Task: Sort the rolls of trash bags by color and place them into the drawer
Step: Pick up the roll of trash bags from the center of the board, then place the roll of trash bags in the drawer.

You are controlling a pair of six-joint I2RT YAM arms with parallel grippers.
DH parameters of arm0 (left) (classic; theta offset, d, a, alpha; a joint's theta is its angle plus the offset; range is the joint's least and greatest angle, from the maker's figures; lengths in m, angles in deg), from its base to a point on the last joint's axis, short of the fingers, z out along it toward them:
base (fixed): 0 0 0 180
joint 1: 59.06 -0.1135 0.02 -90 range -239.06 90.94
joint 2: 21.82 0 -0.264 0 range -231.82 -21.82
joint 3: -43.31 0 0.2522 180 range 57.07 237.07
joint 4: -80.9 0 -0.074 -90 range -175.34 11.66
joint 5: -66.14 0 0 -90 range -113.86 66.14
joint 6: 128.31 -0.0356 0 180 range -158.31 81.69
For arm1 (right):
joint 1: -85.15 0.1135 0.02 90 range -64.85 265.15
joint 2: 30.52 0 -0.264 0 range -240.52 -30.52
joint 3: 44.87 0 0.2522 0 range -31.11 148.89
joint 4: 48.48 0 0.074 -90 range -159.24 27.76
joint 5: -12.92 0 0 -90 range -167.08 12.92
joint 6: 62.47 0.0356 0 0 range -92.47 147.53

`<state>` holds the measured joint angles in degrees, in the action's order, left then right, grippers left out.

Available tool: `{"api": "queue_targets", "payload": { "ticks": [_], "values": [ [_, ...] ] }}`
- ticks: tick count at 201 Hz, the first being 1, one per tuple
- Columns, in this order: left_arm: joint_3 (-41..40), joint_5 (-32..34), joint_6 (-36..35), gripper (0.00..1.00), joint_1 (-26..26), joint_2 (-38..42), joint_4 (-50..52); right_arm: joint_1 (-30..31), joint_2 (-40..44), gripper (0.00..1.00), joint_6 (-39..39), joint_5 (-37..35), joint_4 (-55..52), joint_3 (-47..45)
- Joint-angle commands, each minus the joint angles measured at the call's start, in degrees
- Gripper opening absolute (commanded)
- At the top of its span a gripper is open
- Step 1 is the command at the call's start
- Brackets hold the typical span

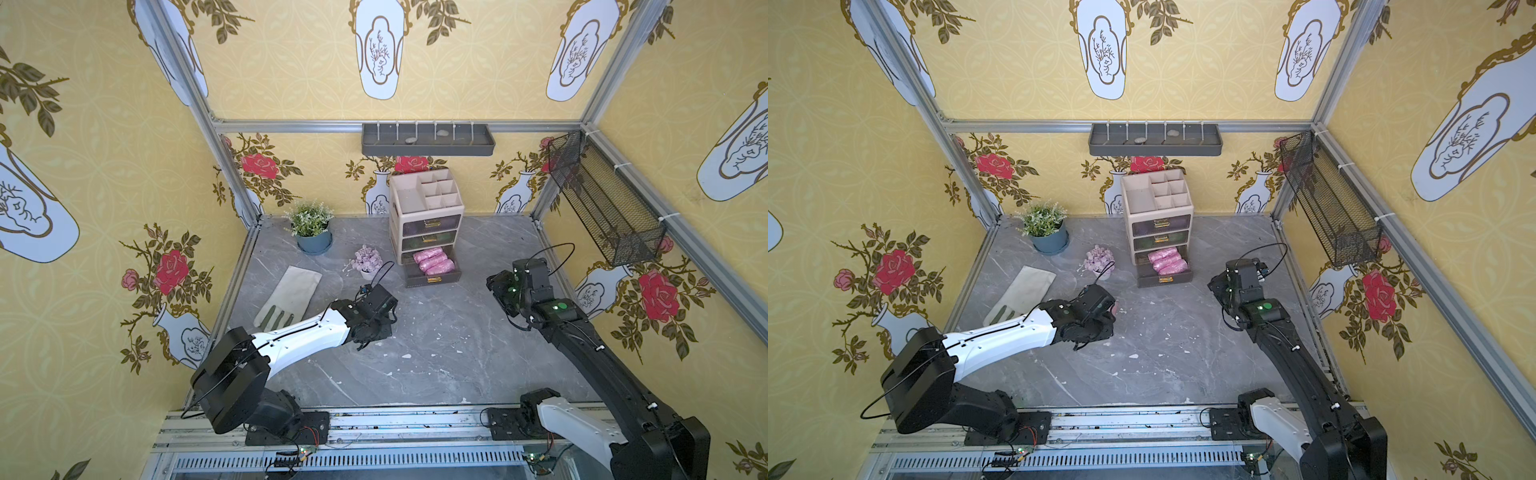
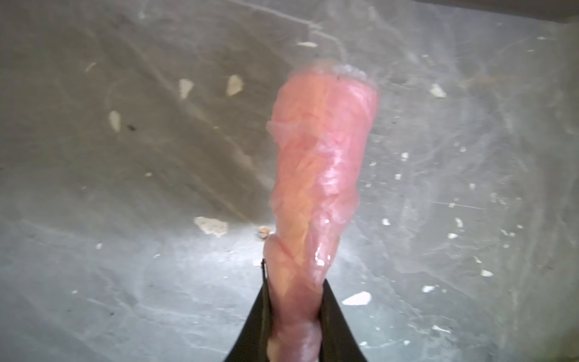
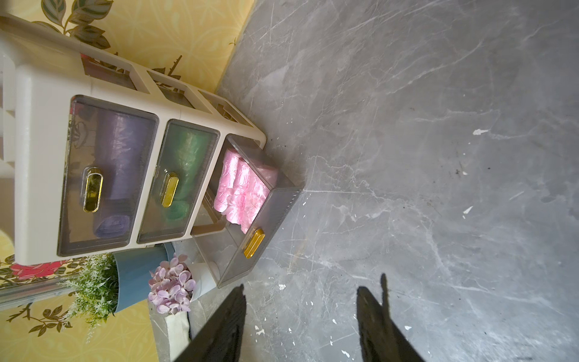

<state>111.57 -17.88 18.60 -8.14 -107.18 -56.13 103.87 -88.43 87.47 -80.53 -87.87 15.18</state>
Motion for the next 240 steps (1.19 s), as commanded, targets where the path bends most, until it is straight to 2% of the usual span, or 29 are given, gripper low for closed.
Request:
{"api": "queue_targets", "payload": {
  "ticks": [1, 81, 113, 147, 181, 214, 240],
  "values": [
    [5.8, 0.8, -1.8, 0.21, 1.7, -3.1, 1.3, -0.1, 0.9, 0.57, -0.5, -0.5, -0.9, 0.0],
    [33.6, 1.0, -4.7, 0.18, 2.0, -19.0, 5.2, -0.7, 7.1, 0.58, -0.9, -1.8, -5.0, -1.4],
    [40.8, 0.1, -4.5, 0.18, 1.8, -24.2, 6.3, -1.1, 9.0, 0.58, -1.4, -2.3, -6.7, -1.5],
    [44.0, -1.5, -2.7, 0.16, 1.6, -26.8, 6.3, -1.6, 10.8, 0.59, -2.0, -3.2, -8.5, -1.3],
    [42.9, -7.0, -0.5, 0.11, 0.7, -27.0, 3.1, -1.8, 12.3, 0.59, -2.2, -3.6, -9.5, -1.1],
    [42.0, -10.6, 3.7, 0.0, -0.4, -26.7, 4.0, -1.9, 12.8, 0.6, -2.3, -3.8, -10.2, -1.3],
    [41.0, -9.0, 7.2, 0.0, -0.8, -25.3, 5.5, -1.9, 12.9, 0.6, -2.2, -3.7, -10.1, -1.5]
  ]
}}
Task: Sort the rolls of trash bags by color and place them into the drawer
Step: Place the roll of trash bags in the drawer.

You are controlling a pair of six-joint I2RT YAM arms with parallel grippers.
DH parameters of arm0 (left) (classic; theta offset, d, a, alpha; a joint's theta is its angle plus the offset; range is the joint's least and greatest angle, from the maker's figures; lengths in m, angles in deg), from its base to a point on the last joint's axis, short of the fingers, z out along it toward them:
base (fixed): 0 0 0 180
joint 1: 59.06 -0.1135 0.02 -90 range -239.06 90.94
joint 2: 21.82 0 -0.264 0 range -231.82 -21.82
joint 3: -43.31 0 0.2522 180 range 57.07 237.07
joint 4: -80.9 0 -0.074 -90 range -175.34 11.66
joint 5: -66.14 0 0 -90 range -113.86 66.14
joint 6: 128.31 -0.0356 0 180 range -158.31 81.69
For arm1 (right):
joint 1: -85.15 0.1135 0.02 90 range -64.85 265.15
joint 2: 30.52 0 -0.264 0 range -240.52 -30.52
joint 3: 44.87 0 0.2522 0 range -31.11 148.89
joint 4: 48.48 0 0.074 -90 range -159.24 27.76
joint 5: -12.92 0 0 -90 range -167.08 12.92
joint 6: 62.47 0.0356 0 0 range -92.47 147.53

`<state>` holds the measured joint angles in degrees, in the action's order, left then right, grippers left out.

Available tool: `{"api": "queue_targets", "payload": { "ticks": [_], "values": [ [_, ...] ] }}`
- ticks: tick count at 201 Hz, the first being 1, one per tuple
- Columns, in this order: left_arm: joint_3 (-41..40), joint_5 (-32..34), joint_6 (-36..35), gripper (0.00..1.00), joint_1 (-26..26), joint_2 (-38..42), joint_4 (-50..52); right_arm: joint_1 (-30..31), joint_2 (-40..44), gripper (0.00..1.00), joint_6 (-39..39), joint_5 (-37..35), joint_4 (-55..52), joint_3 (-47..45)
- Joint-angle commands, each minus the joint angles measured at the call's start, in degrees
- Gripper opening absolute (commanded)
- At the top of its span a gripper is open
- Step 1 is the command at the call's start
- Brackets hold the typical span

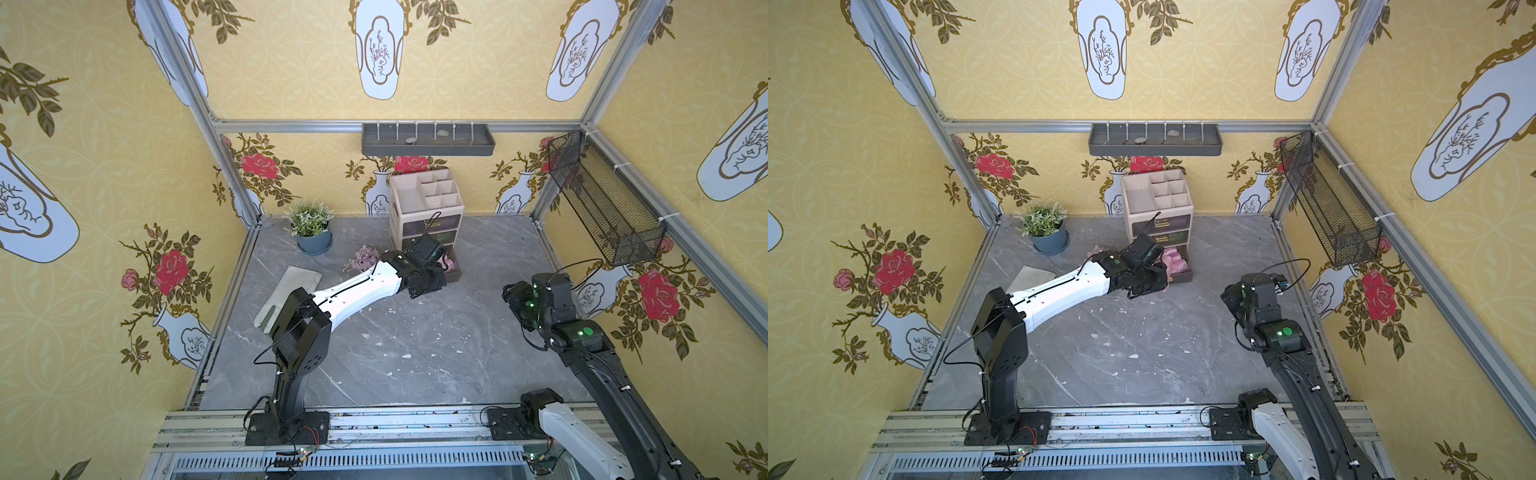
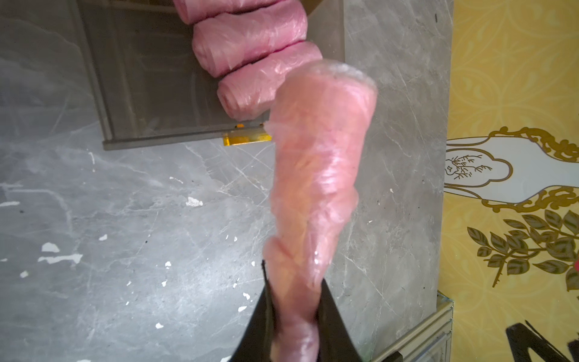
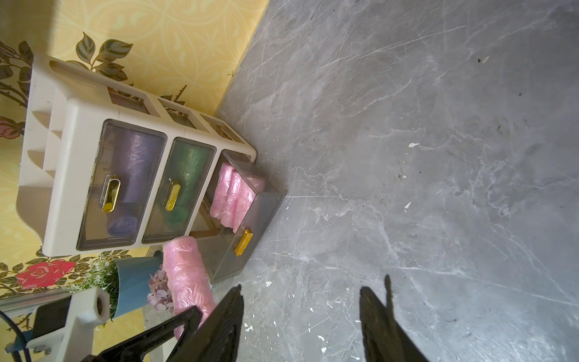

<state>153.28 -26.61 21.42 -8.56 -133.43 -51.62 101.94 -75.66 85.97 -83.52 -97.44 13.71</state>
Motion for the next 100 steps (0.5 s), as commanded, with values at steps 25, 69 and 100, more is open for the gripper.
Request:
{"api": "queue_targets", "payload": {
  "ticks": [25, 69, 100],
  "values": [
    [-1.0, 2.0, 7.8, 0.0, -1.2, 2.6, 2.8, 0.1, 0.0, 0.6, -0.6, -0.4, -0.2, -0.2],
    [-2.1, 1.8, 11.3, 0.0, -3.8, 3.6, 2.3, 0.0, -0.7, 0.6, -0.3, 0.1, 0.4, -0.4],
    [-1.1, -1.6, 11.7, 0.0, -5.7, 1.8, 1.8, 0.0, -1.4, 0.6, -0.3, 0.4, 0.9, -0.5]
  ]
}}
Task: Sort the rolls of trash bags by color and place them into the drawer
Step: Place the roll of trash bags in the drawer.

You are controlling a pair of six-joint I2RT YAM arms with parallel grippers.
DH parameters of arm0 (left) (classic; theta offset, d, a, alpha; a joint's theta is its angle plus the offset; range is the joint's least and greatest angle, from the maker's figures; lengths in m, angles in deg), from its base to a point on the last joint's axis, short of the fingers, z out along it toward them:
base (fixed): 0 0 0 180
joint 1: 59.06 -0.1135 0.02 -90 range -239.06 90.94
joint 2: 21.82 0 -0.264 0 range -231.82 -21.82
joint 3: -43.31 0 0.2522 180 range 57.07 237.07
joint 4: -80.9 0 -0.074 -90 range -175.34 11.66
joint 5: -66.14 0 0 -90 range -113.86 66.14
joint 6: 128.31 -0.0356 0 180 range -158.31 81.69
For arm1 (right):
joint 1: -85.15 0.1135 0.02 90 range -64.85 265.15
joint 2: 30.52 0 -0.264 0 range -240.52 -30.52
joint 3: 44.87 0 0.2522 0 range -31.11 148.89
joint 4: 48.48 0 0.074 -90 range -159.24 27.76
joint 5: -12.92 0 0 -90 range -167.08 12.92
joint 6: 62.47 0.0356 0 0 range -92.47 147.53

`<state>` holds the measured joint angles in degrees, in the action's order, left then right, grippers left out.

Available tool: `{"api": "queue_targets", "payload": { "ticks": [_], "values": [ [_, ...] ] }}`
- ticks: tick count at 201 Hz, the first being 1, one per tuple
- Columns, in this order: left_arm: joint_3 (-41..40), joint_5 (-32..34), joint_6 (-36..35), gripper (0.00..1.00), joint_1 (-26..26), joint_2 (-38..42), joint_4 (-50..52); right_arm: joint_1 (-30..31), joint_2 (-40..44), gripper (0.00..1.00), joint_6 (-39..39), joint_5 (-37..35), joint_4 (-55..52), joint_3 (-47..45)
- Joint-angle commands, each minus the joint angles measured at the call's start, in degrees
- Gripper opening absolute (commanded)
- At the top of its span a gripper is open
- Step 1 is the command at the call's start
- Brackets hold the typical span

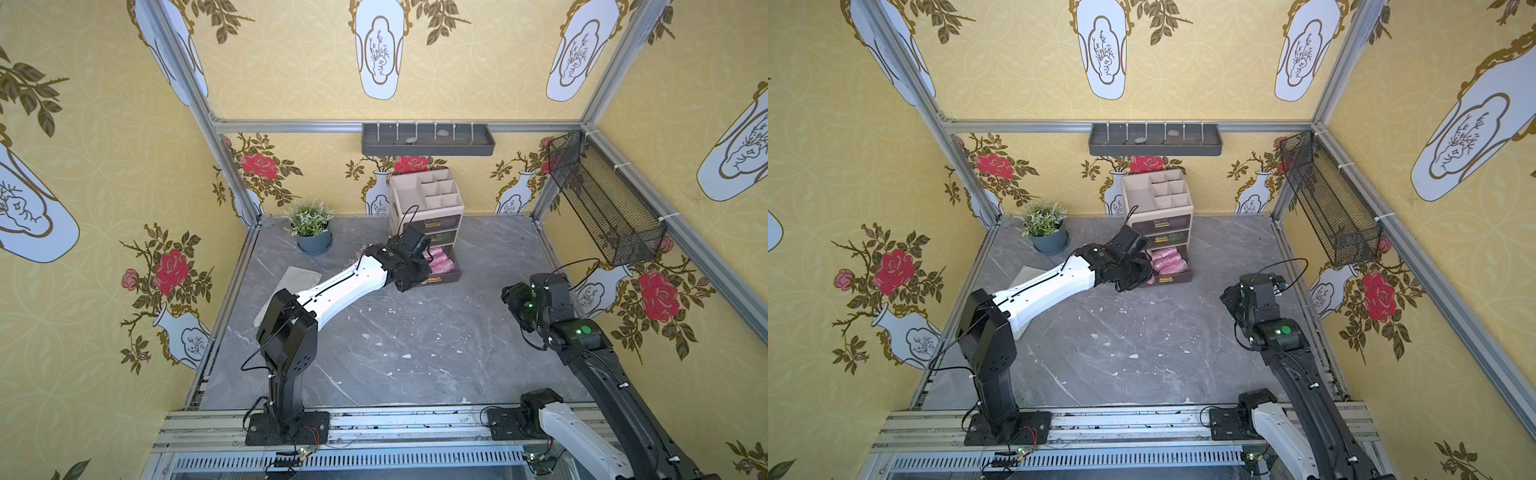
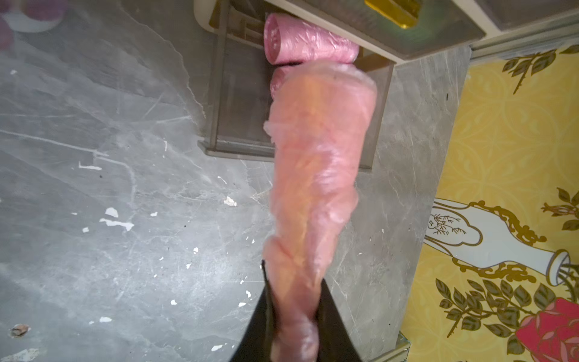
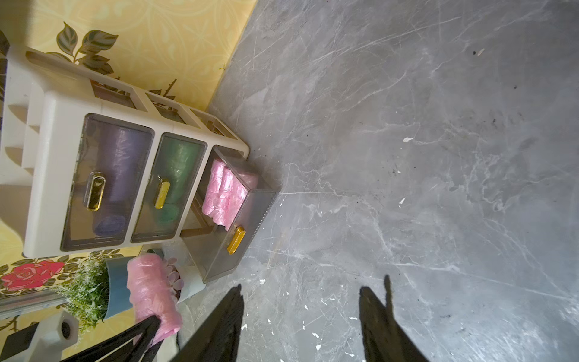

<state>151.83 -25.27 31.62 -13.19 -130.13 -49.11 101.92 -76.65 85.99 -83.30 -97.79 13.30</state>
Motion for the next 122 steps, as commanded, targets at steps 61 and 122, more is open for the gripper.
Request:
{"api": "queue_targets", "payload": {
  "ticks": [61, 122],
  "values": [
    [5.2, -6.4, -1.0, 0.0, -3.2, -4.7, 1.7, 0.0, -0.8, 0.6, -0.4, 0.2, 1.4, -0.1],
    [7.6, -11.0, -1.5, 0.0, -4.3, -8.2, 2.9, -0.1, -1.1, 0.6, -0.3, 0.5, 1.9, -0.7]
  ]
}}
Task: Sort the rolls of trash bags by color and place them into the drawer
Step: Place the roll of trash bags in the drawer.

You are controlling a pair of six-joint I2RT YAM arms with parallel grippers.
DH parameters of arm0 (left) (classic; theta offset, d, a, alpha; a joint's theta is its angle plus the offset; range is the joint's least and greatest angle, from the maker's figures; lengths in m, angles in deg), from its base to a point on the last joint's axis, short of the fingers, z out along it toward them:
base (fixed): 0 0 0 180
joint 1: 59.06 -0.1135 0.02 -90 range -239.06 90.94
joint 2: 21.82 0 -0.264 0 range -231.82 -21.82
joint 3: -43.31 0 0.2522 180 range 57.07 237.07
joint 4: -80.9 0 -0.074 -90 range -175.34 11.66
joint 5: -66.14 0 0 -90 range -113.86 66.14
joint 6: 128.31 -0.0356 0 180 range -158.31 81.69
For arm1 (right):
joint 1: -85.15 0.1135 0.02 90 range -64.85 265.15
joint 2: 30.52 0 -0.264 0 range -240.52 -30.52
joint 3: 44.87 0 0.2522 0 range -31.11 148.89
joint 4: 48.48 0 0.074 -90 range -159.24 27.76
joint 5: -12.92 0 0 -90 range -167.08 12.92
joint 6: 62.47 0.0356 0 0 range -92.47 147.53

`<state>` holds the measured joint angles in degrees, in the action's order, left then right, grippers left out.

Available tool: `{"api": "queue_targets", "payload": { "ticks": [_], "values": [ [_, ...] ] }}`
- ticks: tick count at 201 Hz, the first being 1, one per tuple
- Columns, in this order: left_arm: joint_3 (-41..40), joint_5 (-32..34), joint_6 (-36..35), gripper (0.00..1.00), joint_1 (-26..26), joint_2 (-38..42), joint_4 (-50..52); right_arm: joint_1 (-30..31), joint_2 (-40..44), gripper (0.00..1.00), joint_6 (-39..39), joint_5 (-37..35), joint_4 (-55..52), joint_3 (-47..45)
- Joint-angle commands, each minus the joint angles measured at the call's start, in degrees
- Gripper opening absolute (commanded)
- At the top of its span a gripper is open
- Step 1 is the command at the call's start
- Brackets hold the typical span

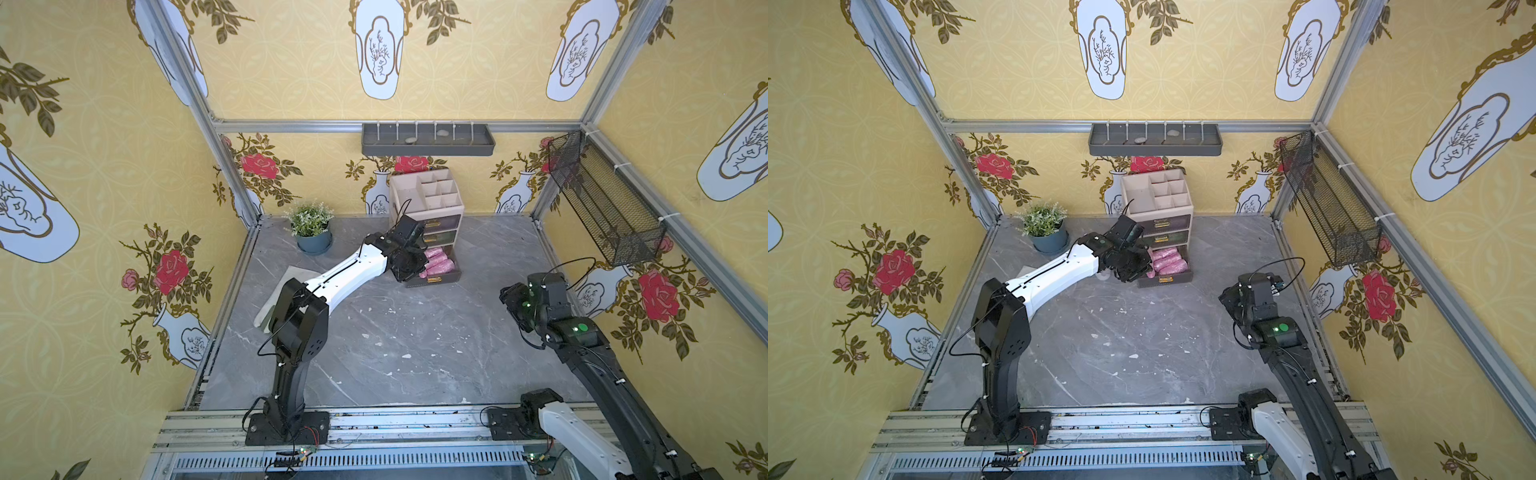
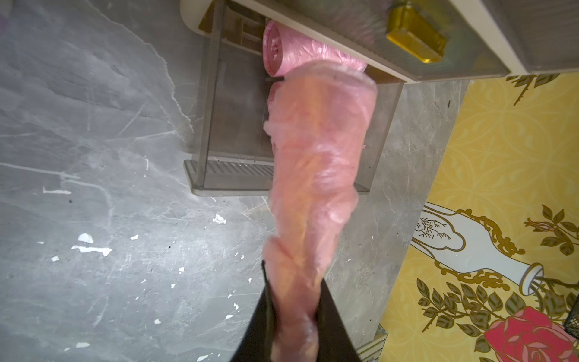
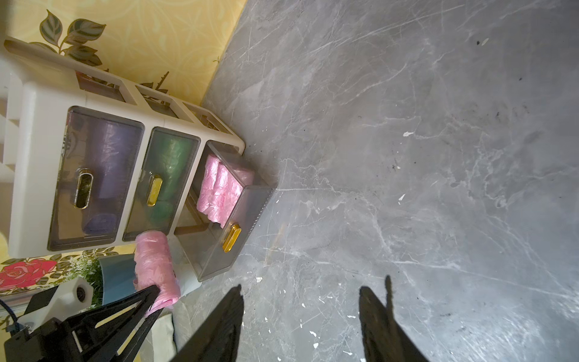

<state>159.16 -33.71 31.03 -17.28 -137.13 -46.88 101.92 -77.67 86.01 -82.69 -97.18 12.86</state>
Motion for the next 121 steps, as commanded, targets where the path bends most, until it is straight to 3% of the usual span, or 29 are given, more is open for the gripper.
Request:
{"api": "queue_targets", "payload": {
  "ticks": [1, 121],
  "values": [
    [0.3, -2.5, -0.9, 0.0, -0.3, -1.3, 0.6, 0.0, 0.0, 0.6, -0.3, -0.1, 1.3, -0.2],
    [5.3, -1.8, -2.7, 0.0, -2.9, -7.2, 2.9, -0.1, -1.1, 0.6, -0.4, 0.1, 2.3, -1.1]
  ]
}}
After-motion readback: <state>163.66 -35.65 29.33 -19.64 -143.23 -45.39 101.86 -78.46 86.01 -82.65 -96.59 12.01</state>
